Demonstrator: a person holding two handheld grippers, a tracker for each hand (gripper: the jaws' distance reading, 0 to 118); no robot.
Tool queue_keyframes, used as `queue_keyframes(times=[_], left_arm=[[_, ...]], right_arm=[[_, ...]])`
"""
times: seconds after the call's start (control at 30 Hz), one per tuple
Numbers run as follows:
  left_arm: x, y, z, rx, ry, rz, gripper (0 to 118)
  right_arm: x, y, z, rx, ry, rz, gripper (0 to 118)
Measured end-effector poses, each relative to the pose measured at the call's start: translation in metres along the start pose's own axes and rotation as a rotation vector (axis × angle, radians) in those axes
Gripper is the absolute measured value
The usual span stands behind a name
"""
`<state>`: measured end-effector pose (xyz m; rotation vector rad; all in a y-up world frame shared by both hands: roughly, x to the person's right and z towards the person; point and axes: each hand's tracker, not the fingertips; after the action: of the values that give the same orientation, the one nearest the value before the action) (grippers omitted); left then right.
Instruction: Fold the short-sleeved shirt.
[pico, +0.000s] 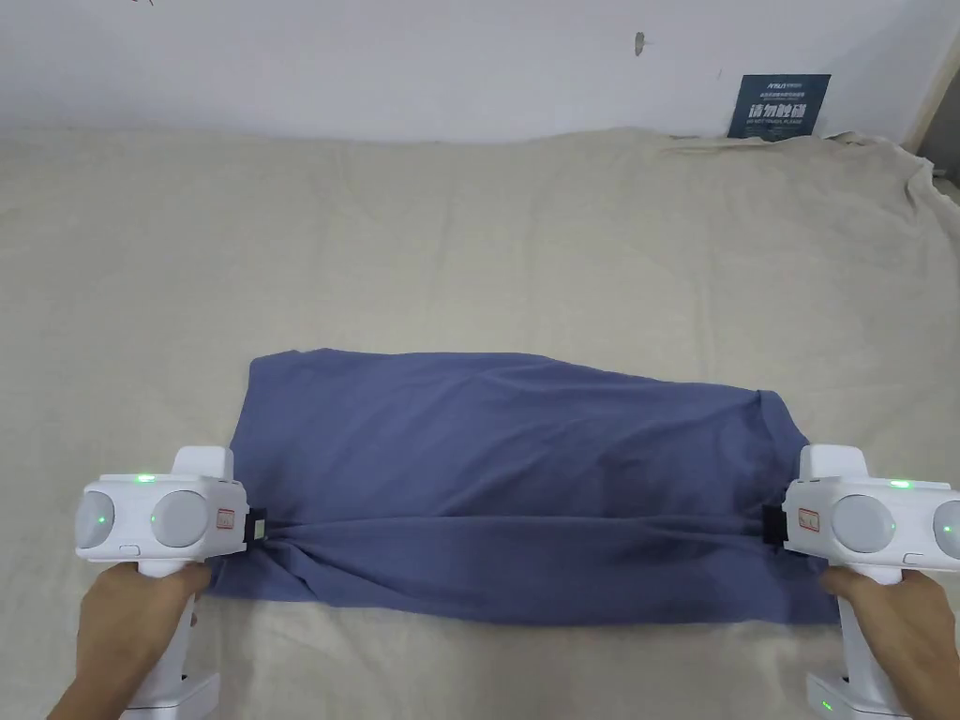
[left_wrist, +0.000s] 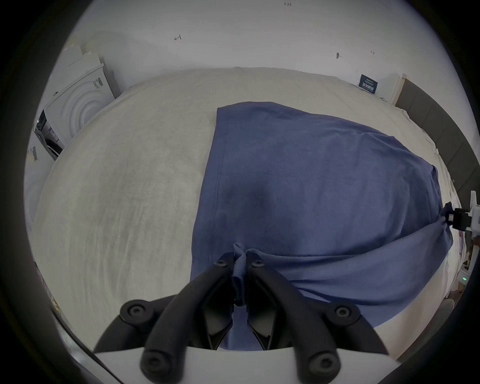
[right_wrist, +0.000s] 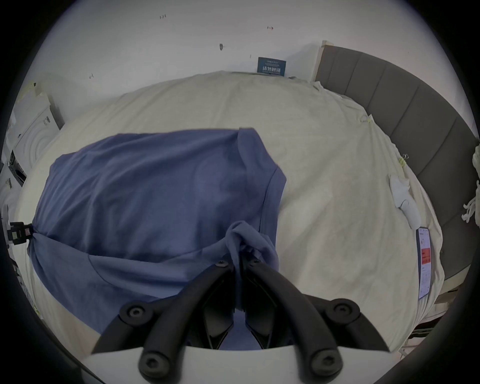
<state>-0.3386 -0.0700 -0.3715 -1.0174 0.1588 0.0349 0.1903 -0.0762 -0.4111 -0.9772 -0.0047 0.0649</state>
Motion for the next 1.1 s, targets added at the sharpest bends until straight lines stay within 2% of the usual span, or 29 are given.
queue_keyframes(times=[0.07,0.1,0.13,0.17,0.2,0.23,0.27,0.3,0.33,0.6,0.8,0.87,0.9,0.93,0.97,1.07,1.1], left_arm=[[0.003,-0.001,0.005,0.003,0.011,-0.027,31],[0.004,0.0,0.008,0.003,0.012,-0.034,58],[0.005,0.0,0.008,0.001,0.029,-0.042,81],[0.006,0.0,0.011,0.0,0.065,-0.054,96],[0.006,0.0,0.015,0.01,0.078,-0.051,103],[0.006,0.0,0.02,0.017,0.083,-0.05,103],[0.006,0.0,0.025,0.026,0.075,-0.047,118],[0.006,-0.001,0.035,0.076,0.059,-0.05,118],[0.005,-0.001,0.041,0.08,0.059,-0.043,118],[0.007,-0.021,0.125,0.217,0.03,-0.038,118],[0.007,-0.049,0.164,0.284,0.007,-0.034,118],[0.008,-0.061,0.17,0.297,0.007,-0.039,116],[0.008,-0.066,0.172,0.318,0.013,-0.034,112],[0.007,-0.071,0.173,0.343,0.015,-0.021,104],[0.007,-0.076,0.175,0.354,0.003,-0.015,89],[0.001,-0.086,0.173,0.38,-0.033,0.0,8],[0.002,-0.089,0.172,0.379,-0.03,-0.001,0]], right_arm=[[-0.003,-0.005,0.005,0.0,0.002,-0.006,5],[-0.004,-0.005,0.009,0.004,0.004,-0.003,11],[-0.005,-0.005,0.015,0.017,0.01,0.001,25],[-0.005,-0.005,0.022,0.039,0.016,-0.002,39],[-0.004,-0.005,0.032,0.06,0.019,-0.011,46],[-0.003,-0.004,0.041,0.082,0.035,-0.026,46],[-0.002,-0.004,0.051,0.108,0.055,-0.043,70],[-0.002,-0.005,0.064,0.141,0.065,-0.055,93],[0.0,-0.005,0.076,0.18,0.074,-0.065,99],[0.003,-0.021,0.18,0.398,0.146,-0.054,99],[-0.005,-0.052,0.23,0.469,0.152,-0.015,99],[-0.009,-0.063,0.239,0.494,0.13,0.0,99],[-0.011,-0.068,0.242,0.507,0.113,0.006,98],[-0.012,-0.073,0.244,0.515,0.099,0.014,95],[-0.013,-0.077,0.247,0.521,0.092,0.018,85],[-0.015,-0.086,0.25,0.538,0.08,0.024,19],[-0.015,-0.088,0.25,0.546,0.074,0.03,0]])
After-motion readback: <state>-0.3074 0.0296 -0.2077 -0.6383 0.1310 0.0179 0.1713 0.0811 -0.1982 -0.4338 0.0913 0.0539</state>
